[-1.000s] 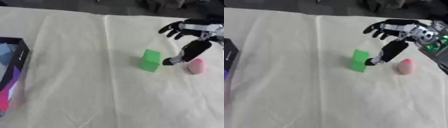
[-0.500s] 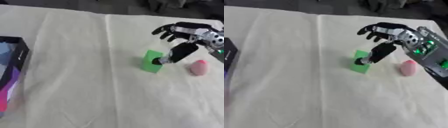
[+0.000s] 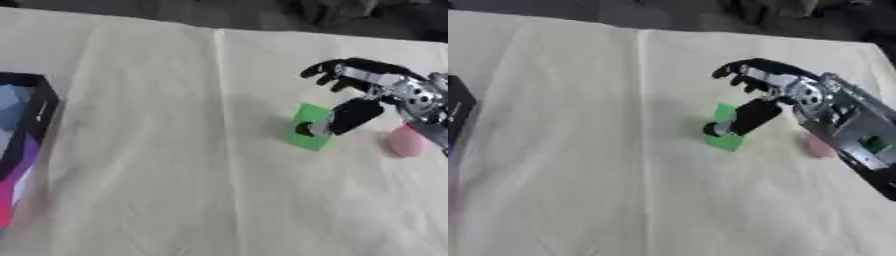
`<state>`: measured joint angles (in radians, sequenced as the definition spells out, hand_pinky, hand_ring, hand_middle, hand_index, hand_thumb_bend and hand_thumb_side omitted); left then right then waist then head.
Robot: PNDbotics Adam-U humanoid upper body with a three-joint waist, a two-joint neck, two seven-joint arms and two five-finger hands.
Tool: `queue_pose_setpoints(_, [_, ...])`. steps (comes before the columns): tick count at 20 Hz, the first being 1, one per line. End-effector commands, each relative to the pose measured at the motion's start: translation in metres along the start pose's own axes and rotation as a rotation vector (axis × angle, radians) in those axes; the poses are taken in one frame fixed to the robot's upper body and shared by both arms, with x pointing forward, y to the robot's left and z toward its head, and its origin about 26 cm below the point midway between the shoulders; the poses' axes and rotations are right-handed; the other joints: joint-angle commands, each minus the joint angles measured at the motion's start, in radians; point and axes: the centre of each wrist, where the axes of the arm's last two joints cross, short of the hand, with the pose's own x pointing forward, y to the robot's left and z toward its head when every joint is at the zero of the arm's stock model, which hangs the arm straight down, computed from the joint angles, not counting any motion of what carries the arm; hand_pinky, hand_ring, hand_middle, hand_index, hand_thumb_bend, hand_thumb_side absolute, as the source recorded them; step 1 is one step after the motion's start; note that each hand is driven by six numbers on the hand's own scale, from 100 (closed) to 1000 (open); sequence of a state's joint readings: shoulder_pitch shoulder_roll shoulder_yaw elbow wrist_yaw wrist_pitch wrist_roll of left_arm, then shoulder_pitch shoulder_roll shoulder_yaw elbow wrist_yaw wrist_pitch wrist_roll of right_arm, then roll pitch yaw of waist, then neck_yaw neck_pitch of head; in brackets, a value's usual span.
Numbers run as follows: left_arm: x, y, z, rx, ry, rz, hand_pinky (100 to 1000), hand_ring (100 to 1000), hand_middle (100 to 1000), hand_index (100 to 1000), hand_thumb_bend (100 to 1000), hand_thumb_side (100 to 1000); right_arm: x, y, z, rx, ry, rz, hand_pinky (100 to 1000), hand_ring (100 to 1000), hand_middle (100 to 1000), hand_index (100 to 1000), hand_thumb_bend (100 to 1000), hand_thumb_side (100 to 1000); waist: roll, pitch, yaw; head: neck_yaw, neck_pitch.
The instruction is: Pick up the objects with one hand, pass them to the other hand, and then place them into the box on the other side of the table.
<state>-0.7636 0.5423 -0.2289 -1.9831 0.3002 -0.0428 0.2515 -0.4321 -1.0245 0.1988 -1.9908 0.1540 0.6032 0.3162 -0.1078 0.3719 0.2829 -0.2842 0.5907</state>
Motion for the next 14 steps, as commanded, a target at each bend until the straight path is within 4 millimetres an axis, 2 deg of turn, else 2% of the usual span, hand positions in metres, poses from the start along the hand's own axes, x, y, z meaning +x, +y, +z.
queue_pose_setpoints(1, [0.009,0.001,-0.006,-0.01,-0.04,-0.012,910,1000,654,839,171,657,0.0,-0.004,0.003,-0.03,0.009,0.016,886,930,958,933,523,244,0.006,-0.009,0.007,-0.012,-0.017])
queue_pose_setpoints(14, [0.01,-0.001,-0.007,-0.02,-0.04,-0.016,909,1000,638,835,161,668,-0.018,0.007,0.002,-0.025,0.123,0.038,900,937,957,932,581,186,0.012,0.009,0.03,-0.023,-0.031])
